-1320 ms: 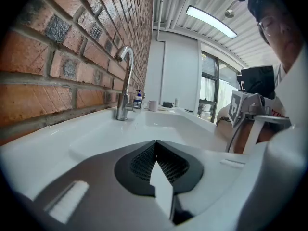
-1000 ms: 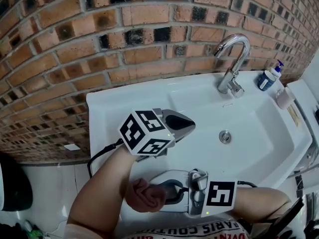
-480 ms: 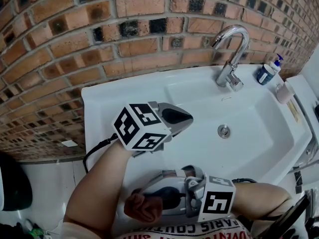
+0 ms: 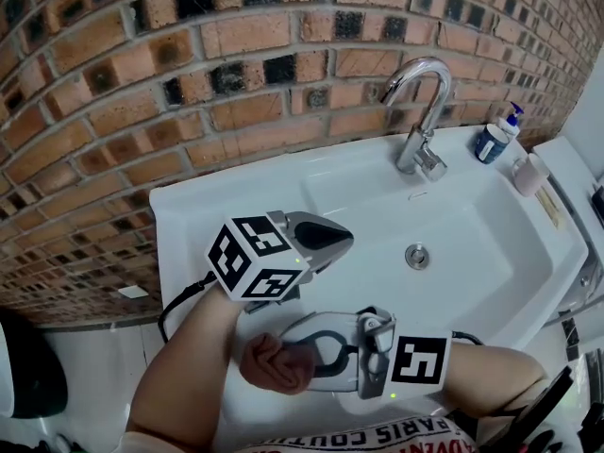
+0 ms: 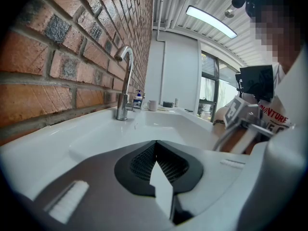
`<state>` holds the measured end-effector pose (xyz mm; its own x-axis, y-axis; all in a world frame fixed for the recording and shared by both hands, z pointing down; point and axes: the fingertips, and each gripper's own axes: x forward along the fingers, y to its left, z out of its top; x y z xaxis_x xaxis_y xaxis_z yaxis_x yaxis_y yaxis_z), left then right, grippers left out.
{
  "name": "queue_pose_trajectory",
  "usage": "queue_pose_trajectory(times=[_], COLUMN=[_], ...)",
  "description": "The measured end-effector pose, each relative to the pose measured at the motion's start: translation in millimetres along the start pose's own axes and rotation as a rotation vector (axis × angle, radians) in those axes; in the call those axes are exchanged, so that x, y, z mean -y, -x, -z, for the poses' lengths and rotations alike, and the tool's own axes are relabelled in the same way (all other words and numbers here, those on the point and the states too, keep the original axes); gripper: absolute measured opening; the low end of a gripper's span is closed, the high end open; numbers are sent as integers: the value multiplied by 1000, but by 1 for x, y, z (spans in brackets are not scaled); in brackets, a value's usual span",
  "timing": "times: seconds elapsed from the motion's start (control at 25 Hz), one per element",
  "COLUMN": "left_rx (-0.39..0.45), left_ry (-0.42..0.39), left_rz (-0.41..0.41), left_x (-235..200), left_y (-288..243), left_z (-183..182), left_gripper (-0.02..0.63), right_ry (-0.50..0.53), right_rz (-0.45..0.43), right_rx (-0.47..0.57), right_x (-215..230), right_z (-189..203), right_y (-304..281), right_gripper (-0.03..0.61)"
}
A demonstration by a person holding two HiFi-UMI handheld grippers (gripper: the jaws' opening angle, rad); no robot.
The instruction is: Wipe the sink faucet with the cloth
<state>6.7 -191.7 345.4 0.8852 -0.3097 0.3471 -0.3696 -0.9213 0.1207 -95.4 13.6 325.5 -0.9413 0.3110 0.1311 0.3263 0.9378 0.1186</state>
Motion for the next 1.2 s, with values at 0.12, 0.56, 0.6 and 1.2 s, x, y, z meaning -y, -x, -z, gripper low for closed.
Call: queue_pose_trajectory(times=[0.12,0.56,0.6,1.2], left_rx=[7,16,20,21], left_ry=[-4,12,16,14], left_rz=[-3,-38,-50,-43], left_x=[-1,-5,-7,-9], left_y=[-1,3,4,4], left_z=[-1,-3,-3,-3], left_gripper=[5,6,5,5], right_ry=[-97,-393,-402,-364], right_rz=[231,871,874,773], right_rx=[237,29,1,-155], right_x=[56,172,175,167], right_z=[-56,19,28,52], right_y=[59,212,212,180], right_gripper=[89,89,89,87])
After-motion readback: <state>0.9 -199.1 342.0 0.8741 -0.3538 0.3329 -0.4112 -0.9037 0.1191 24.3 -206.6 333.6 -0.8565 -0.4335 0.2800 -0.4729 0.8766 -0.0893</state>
